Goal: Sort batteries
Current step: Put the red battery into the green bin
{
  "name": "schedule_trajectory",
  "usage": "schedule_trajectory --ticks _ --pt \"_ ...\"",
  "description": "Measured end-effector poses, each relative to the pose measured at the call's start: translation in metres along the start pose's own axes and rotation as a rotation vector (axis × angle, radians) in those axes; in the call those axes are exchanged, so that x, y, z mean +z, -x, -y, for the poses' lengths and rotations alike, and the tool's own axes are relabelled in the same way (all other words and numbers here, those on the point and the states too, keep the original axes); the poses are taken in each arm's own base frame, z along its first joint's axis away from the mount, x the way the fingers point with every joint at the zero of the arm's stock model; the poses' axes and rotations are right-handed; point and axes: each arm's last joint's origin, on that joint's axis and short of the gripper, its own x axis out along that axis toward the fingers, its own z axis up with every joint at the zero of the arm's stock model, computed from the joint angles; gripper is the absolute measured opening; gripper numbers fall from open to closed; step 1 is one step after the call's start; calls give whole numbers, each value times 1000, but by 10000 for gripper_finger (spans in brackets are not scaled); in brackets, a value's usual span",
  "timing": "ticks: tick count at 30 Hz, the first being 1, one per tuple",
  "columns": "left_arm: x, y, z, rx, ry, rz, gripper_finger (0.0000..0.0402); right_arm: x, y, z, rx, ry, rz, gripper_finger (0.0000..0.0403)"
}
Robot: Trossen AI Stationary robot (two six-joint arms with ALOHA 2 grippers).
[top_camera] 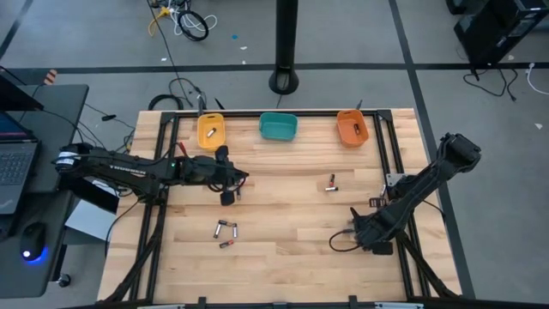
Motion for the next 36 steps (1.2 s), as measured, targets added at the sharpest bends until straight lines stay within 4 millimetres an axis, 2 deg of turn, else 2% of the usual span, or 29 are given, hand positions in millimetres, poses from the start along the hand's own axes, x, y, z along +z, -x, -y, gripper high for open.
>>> schedule_trajectory --ticks 3,7,9,12,16,20,25,31,36 --pt "0 0 0 11 0 -2 10 1 14 -5 13 -13 -9 58" --pt "0 0 0 12 4 4 10 9 42 -7 -12 -73 42 58" --pt "1 -1 0 14 30 63 10 23 59 0 -35 -141 131 58" --pt "-7 -2 0 -5 60 169 10 44 81 23 -113 -222 248 58" --pt "-22 -2 -1 -2 86 242 10 80 102 69 -143 -273 385 58" --pt "-33 -2 -1 0 85 232 10 119 121 132 -132 -304 592 58" --pt "-34 -2 -2 6 58 225 10 163 136 213 -214 -308 615 58" --pt "-36 -3 -5 22 57 203 10 223 138 274 -215 -211 563 58" --pt "-36 -3 -5 23 83 203 10 250 130 313 -213 -159 493 58"
